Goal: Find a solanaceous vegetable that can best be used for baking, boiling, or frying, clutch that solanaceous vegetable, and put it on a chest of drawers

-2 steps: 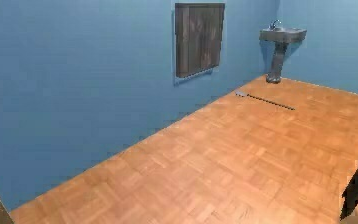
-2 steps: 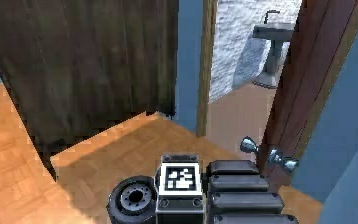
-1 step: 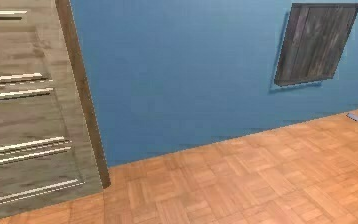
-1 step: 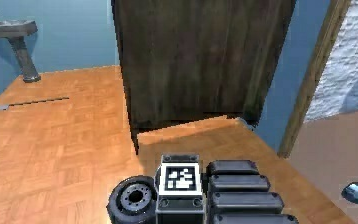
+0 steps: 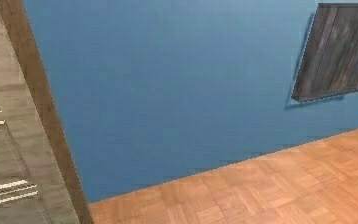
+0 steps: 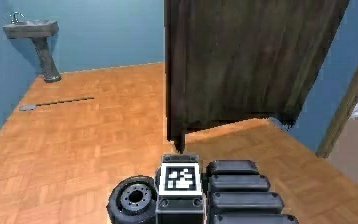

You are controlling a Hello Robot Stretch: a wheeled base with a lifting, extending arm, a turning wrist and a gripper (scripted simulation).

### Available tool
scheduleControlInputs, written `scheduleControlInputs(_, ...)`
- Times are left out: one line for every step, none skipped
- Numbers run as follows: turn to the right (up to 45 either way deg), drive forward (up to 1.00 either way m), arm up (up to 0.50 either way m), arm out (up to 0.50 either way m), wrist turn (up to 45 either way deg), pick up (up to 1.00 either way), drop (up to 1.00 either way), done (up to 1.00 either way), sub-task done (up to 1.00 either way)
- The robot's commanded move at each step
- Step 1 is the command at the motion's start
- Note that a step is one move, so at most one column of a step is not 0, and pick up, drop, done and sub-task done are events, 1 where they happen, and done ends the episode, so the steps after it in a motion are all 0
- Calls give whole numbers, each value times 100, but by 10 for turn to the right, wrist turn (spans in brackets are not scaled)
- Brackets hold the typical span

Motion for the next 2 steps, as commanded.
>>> scheduleControlInputs(450,0,0,0,0,0,0,0,0)
scheduleControlInputs(450,0,0,0,0,0,0,0,0)
